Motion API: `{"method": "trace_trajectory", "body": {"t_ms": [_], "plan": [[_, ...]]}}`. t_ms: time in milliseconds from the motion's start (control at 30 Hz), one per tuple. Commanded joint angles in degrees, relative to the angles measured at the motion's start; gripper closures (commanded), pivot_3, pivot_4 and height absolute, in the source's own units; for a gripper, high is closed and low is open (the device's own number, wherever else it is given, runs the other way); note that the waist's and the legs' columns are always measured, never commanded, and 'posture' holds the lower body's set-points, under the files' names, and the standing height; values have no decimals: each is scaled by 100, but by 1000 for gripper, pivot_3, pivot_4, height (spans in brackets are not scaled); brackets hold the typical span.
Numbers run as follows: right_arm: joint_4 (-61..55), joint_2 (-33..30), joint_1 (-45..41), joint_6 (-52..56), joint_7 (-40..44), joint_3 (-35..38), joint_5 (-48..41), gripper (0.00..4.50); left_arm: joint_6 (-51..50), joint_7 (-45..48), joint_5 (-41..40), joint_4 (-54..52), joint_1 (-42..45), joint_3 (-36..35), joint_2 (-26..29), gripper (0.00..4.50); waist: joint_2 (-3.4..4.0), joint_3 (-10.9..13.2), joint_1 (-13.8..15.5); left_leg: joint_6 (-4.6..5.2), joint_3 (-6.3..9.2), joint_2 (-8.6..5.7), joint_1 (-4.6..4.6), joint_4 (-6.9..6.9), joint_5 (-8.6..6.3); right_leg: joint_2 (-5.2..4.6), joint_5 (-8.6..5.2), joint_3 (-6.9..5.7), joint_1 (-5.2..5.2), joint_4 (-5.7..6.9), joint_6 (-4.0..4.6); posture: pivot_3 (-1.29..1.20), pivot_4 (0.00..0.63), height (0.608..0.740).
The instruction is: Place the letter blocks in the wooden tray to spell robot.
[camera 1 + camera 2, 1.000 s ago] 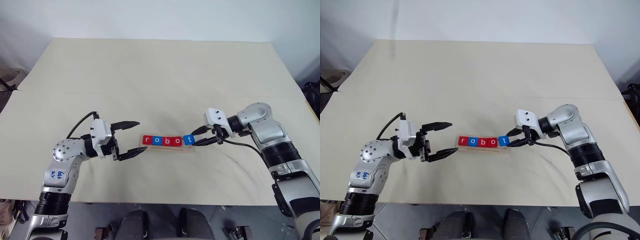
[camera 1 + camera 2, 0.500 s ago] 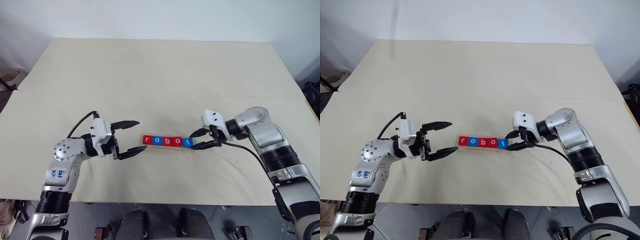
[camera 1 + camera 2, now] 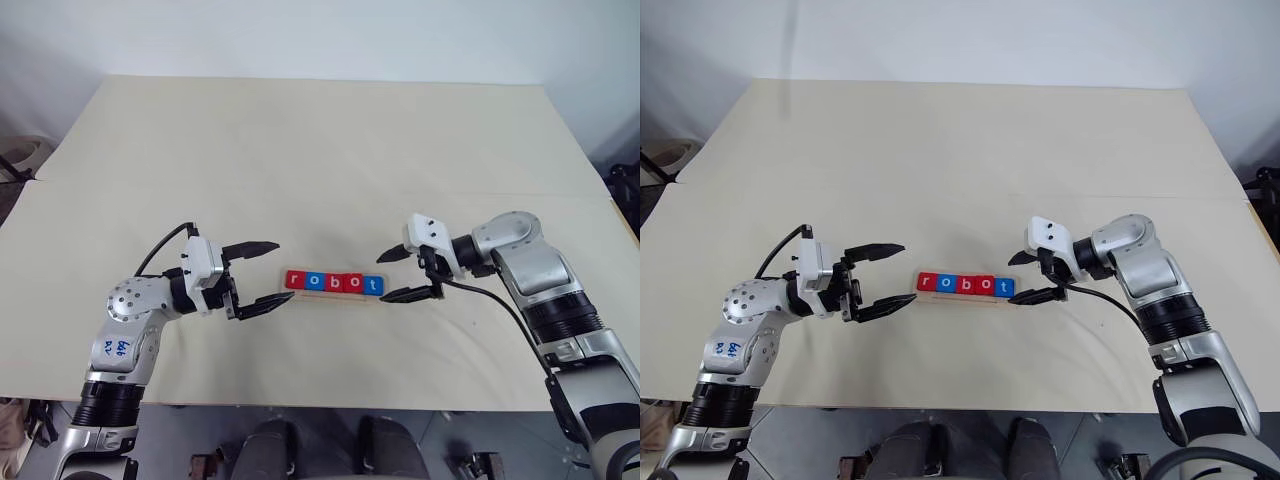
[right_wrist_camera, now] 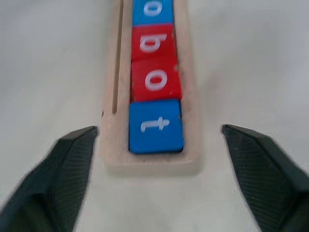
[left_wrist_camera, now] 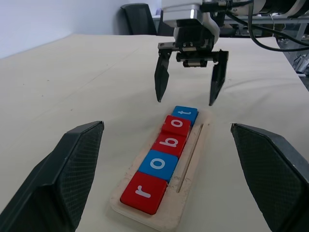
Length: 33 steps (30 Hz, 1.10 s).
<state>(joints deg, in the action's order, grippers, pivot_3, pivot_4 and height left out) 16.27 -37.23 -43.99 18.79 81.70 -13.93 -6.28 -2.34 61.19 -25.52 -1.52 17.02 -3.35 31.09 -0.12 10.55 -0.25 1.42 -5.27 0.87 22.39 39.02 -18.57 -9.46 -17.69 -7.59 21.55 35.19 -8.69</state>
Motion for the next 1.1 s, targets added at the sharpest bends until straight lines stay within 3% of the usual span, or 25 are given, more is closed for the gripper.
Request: {"method": "trace_trajectory", "body": {"t_ms": [33, 133, 233, 333, 500, 567, 633, 967, 1100], "plan": [[-278, 146, -99, 17, -193, 120, -153, 1654, 99, 9, -38, -100, 8, -29, -29, 0, 0, 0, -1, 0, 0, 0, 0, 0, 0, 0, 0, 0, 0, 0, 0, 0, 150, 740], [-208, 331, -106, 23, -495, 96, -82, 2739, 92, 6, -38, -109, 4, -33, -38, 0, 0, 0, -2, 0, 0, 0, 0, 0, 0, 0, 0, -1, 1, 0, 0, 0, 150, 740], [-163, 423, -117, -9, -605, 85, -85, 2739, 79, 2, -34, -128, -11, -47, -41, 0, 0, 0, 6, 0, 0, 0, 0, 0, 0, 0, 0, 0, 1, 1, 0, 0, 150, 740], [-216, 547, -94, 87, -682, 75, -166, 2092, 63, -14, -40, -174, -59, -71, -28, 0, 0, 0, 4, 0, 1, -2, 0, 0, 0, 0, 0, 0, 1, 1, 0, 0, 150, 740], [-366, 544, 1, 61, -559, -44, -176, 395, 56, -43, -37, -195, -69, -74, -27, 0, 0, 0, -1, 0, 0, -1, 0, 0, 0, 0, 0, 0, 1, 3, 0, 0, 150, 740], [-378, 569, 26, 69, -559, -59, -206, 560, 55, -56, -38, -207, -69, -72, -30, 0, 0, 0, 1, 0, 0, -1, 0, 0, 0, 0, 0, 0, 1, 3, 0, 0, 150, 740], [-396, 582, 32, 116, -567, -76, -228, 1034, 55, -65, -39, -214, -69, -72, -32, 0, 0, 0, 2, 0, 0, -1, 0, 0, 0, 0, 0, 0, 1, 3, 0, 0, 150, 740], [-312, 630, 135, 66, -665, -173, -133, 4476, 56, -89, -35, -212, -38, -57, -45, 0, 0, 0, 1, 0, 0, -1, 0, 0, 0, 0, 0, 0, 1, 3, 0, 0, 150, 740], [-253, 649, 196, -2, -784, -232, -21, 4476, 50, -88, -35, -202, -22, -55, -41, 0, 0, 0, -2, 0, 0, 0, 0, 0, 0, 0, 0, 0, 1, 3, 0, 0, 150, 740]]}}
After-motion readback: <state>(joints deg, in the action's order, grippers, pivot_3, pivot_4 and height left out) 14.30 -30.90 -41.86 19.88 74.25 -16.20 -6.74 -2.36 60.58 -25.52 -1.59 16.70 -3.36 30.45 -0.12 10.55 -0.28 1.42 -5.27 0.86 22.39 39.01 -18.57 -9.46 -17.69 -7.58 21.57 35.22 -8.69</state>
